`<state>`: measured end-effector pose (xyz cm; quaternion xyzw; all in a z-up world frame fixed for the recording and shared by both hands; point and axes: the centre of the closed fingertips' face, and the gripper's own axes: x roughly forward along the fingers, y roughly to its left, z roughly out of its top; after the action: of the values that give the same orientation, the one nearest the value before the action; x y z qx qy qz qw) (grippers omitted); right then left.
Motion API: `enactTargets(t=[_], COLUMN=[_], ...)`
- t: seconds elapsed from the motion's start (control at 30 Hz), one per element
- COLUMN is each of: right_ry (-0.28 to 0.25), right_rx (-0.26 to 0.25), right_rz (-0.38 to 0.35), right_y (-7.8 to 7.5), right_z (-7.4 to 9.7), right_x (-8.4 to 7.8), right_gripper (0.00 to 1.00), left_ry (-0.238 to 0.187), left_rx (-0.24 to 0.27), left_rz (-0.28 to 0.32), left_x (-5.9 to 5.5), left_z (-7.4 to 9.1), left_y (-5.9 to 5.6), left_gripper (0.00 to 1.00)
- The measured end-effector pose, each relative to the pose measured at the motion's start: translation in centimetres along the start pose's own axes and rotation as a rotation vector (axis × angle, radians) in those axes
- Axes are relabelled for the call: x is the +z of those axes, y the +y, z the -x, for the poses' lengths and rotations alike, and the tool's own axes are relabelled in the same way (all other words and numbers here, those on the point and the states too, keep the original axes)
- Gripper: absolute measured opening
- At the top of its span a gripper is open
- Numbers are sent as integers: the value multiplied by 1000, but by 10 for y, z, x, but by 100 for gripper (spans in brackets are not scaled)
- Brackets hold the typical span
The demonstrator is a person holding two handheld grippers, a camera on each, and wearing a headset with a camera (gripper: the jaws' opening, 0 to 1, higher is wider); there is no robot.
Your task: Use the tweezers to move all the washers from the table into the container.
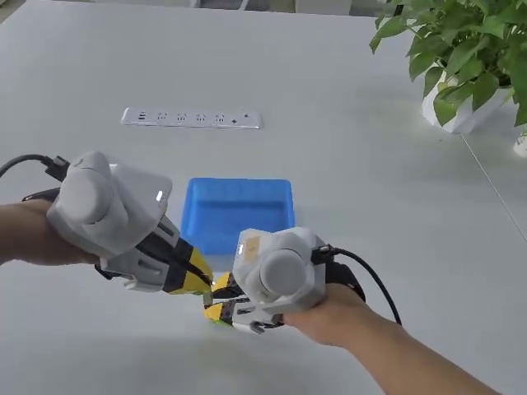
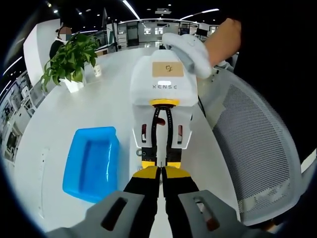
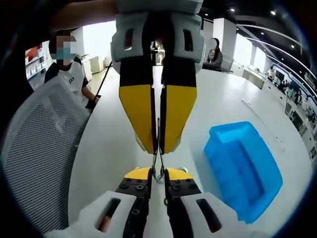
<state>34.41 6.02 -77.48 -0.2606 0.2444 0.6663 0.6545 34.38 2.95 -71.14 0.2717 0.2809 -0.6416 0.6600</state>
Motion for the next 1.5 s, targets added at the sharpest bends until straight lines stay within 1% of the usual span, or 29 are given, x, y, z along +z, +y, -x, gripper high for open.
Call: enactTargets(t=[0.23,0.47,0.73,1.03,1.13,1.23,1.33,1.4,1.5], right_ry=[2,11,21,30,31,33,37,40,46], right_rx=[-4,-6,-9,-6,-5,-3,-1,1,5], right_rz=[-16,-15,-12,-7,-6,-4,1,1,7], right_y=[-1,0,0,1,1,1,1,2,2], right_z=[-1,-2,-2,-2,-2,-2,-2,-2,-1], right_x=[-1,0,-1,0,0,0,0,0,0], right_gripper=[11,9,8,8,8,8,8,8,8], left_ry=[3,10,24,50,47,39,37,34,28], left_rx=[1,-1,1,8,11,24,44,53,63], left_rz=[2,5,-3,-10,-9,-1,4,4,21], left_x=[-1,-2,-2,-7,-7,-5,-6,-6,-7], left_z=[0,0,-2,-1,0,3,7,9,12], left_y=[0,-1,-1,-2,-2,-1,2,2,3], left_gripper=[6,6,6,8,9,11,17,18,22])
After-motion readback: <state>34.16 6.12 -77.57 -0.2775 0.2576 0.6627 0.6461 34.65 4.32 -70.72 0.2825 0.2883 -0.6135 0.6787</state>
